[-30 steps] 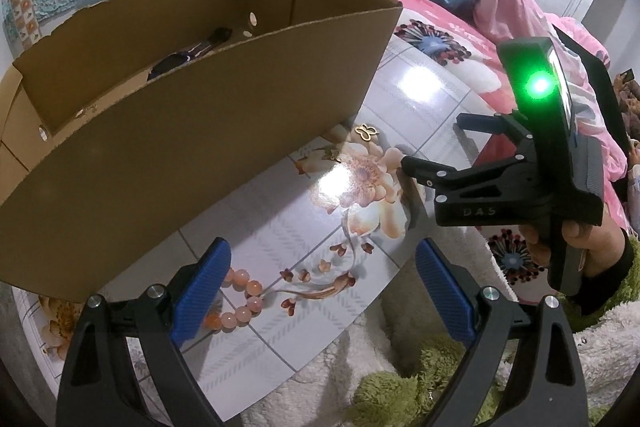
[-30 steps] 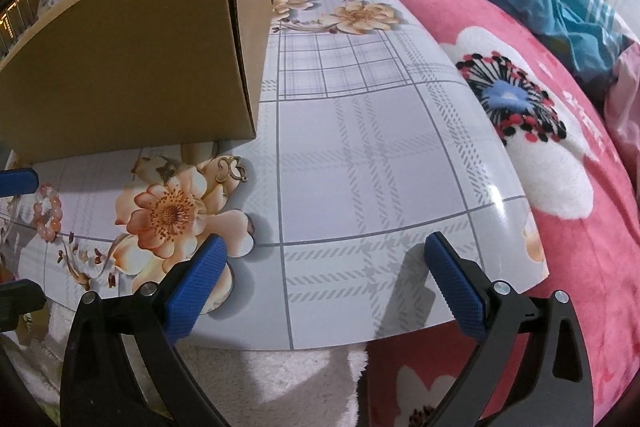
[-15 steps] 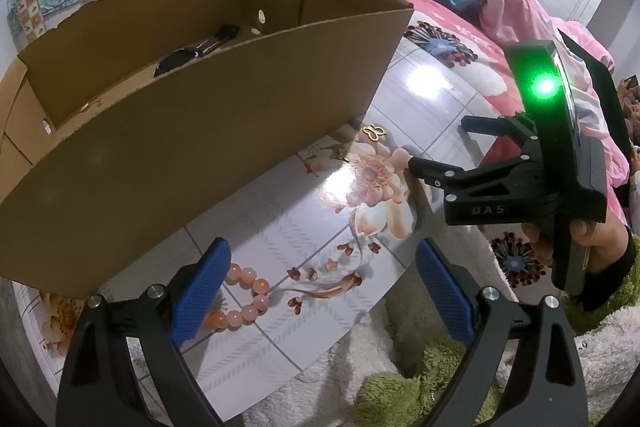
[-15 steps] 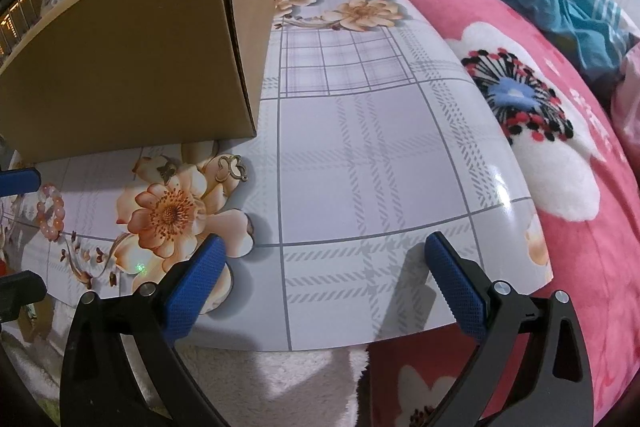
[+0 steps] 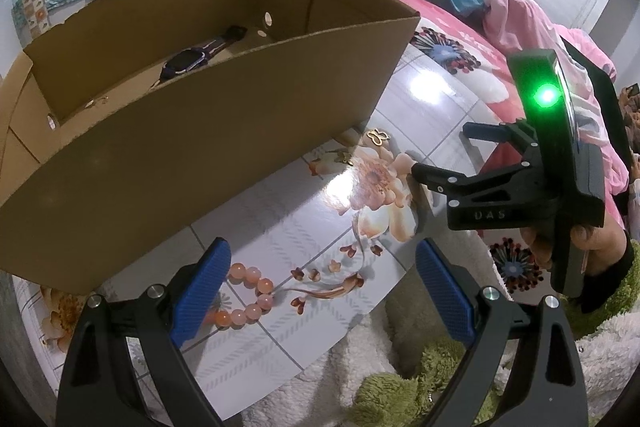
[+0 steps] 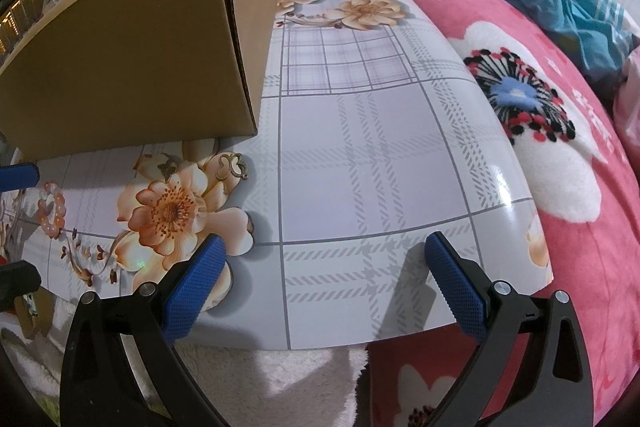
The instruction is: Organize jewelry
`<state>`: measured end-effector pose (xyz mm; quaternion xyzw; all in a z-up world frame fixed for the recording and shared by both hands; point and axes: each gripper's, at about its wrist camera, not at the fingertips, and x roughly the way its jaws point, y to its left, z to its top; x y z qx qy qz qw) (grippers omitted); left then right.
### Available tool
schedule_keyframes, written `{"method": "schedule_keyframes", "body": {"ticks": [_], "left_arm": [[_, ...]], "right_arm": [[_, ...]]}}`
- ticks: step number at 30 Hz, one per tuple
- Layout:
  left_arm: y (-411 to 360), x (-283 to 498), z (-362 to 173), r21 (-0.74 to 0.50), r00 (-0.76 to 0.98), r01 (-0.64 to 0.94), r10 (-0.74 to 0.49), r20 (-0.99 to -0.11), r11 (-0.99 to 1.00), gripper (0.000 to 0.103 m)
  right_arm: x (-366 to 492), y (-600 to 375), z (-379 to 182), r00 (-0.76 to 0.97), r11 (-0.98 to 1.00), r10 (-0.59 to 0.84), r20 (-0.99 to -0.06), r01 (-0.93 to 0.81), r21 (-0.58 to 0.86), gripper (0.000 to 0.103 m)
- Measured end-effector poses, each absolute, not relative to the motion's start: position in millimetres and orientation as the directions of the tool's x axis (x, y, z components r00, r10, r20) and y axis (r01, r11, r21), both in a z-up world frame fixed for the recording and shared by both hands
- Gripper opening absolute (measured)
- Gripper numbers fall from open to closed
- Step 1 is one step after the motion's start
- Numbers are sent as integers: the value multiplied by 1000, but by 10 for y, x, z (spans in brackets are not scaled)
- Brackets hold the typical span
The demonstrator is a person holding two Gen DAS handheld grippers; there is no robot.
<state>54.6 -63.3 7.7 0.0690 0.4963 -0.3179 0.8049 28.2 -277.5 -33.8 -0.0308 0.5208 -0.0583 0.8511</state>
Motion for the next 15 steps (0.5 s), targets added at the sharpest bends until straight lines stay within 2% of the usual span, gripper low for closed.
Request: {"method": "schedule_keyframes", "body": {"ticks": [9, 15], "left_arm": [[-602, 559, 147, -241, 336, 536, -467, -818, 809, 93], [-689, 482, 248, -73, 482, 489, -339, -808, 869, 97]], "right_arm": [[271, -2765, -342, 451, 992, -130, -883, 60, -115, 95], [273, -2789, -337, 449, 993, -119, -886, 59, -103, 95]]}}
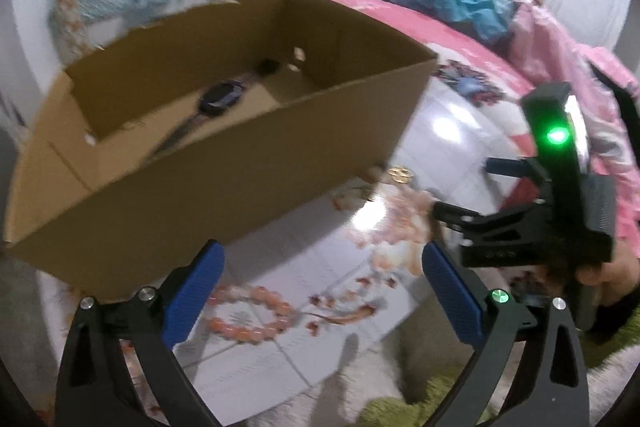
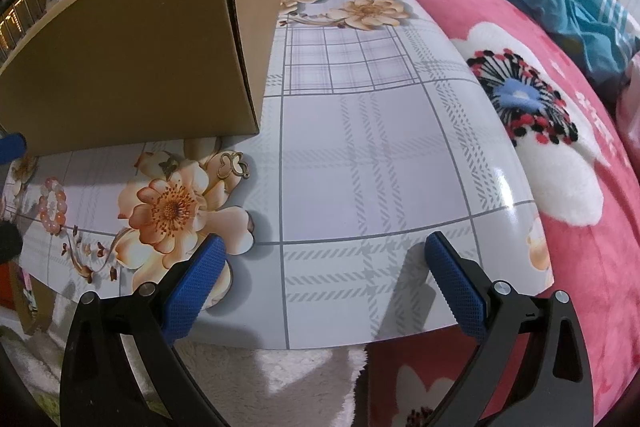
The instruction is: Organize jewelry
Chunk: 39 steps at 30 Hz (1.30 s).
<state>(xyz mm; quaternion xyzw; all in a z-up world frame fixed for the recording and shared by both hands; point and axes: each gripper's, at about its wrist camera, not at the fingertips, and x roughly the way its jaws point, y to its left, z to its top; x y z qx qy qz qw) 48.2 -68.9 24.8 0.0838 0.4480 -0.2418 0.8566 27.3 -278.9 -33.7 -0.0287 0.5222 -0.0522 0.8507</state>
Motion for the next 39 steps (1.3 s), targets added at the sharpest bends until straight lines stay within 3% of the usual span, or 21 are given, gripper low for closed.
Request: {"method": "schedule_keyframes", "body": {"ticks": [4, 14, 27, 39], "left_arm": [[-699, 447, 257, 37, 567, 426, -235, -790, 904, 97], [-783, 383, 262, 142, 618, 413, -162, -770, 900, 97], [-806, 259, 277, -19, 503, 448, -269, -821, 894, 97], [-635, 259, 439, -132, 537, 424, -366, -760, 896, 97]], "right_arm": [[265, -2803, -334, 450, 993, -116, -885, 53, -103, 95], [266, -2829, -327, 446, 994, -109, -888, 46, -100, 95], [271, -2831, -331, 441, 994, -110, -891, 45, -100, 95], [283, -2830, -341, 438, 994, -108, -892, 47, -98, 95]]}}
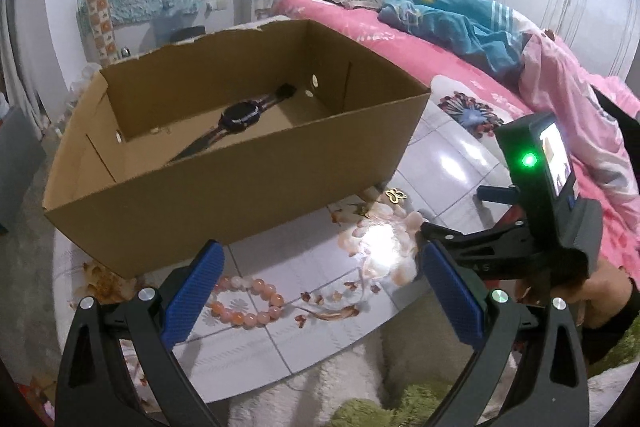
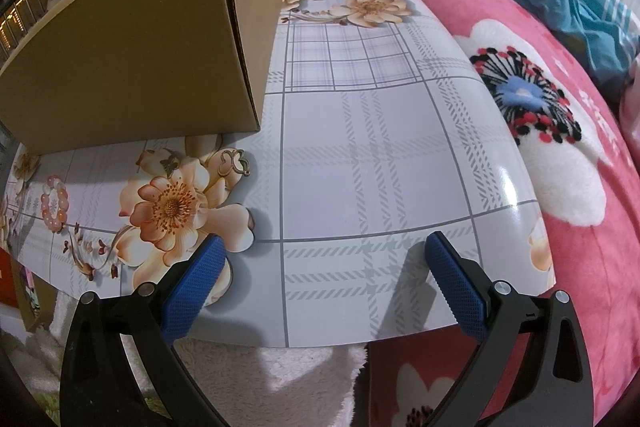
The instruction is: Organize jewelry
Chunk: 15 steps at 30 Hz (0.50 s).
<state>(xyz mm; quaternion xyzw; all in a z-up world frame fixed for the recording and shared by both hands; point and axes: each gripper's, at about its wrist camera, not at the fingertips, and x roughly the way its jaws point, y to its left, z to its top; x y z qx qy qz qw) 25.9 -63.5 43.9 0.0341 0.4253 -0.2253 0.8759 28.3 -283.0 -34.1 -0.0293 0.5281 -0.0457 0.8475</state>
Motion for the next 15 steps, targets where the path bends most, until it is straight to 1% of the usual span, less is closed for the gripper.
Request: {"method": "schedule_keyframes", "body": {"ticks": [5, 8, 12, 15], "left_arm": [[-646, 270, 413, -129, 530, 420, -358, -769, 898, 97], [-615, 312, 375, -146, 514, 404, -356, -781, 903, 97], [-602, 362, 331, -131, 498, 384, -324, -804, 914, 97], [-587, 369, 339, -139, 496, 383, -330, -803, 913, 97]], "right_arm": [[290, -2824, -338, 437, 994, -106, -893, 45, -96, 95], [287, -2826, -338, 437, 994, -106, -893, 44, -96, 95], [285, -2823, -338, 435, 994, -108, -894, 45, -98, 95], [274, -2829, -338, 446, 995, -104, -889, 44, -95, 95]]}}
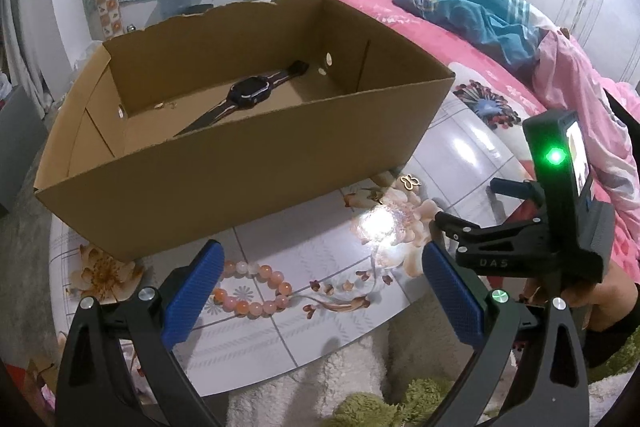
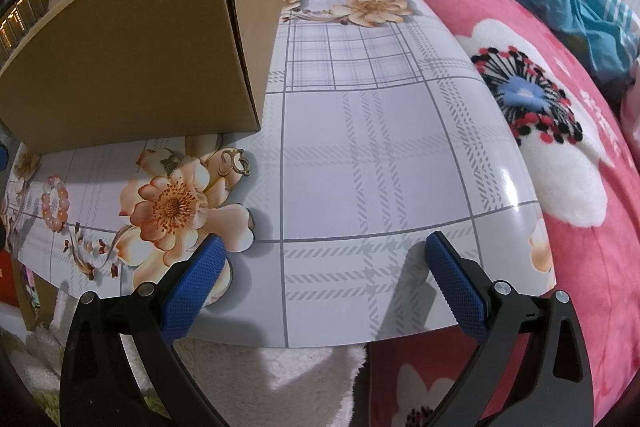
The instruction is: Organize jewelry
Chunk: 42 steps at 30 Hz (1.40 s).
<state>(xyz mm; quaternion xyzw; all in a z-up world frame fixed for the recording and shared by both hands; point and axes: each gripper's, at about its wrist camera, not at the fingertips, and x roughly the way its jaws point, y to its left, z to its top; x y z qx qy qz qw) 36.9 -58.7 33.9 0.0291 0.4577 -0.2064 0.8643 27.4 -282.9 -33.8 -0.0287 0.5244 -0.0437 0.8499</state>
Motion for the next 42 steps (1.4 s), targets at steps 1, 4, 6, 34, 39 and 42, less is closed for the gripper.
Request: {"method": "schedule_keyframes", "body": {"ticks": [1, 4, 6, 34, 39, 42], "left_arm": [[-583, 364, 342, -139, 497, 383, -330, -803, 913, 97], [-571, 349, 344, -131, 496, 381, -322, -806, 915, 97], [-552, 336, 351, -137, 496, 384, -329, -804, 913, 97], [-769, 339, 196, 73, 584, 476, -252, -772, 876, 97], [-901, 292, 92, 48, 537, 564, -322, -780, 824, 97], [-928, 279, 78, -51, 471, 618, -421, -775, 785, 97]], "right_arm": [[270, -2826, -339, 449, 994, -105, -888, 44, -95, 95], [270, -2830, -342, 447, 995, -103, -889, 43, -93, 95], [269, -2830, -341, 450, 995, -102, -887, 42, -93, 95], [43, -2736, -163, 574, 999, -44, -818, 4, -51, 82], [11, -2829, -90, 601, 999, 27, -799, 11, 42, 76], [27, -2846, -73, 610, 998, 47, -791, 10, 67, 76]]}}
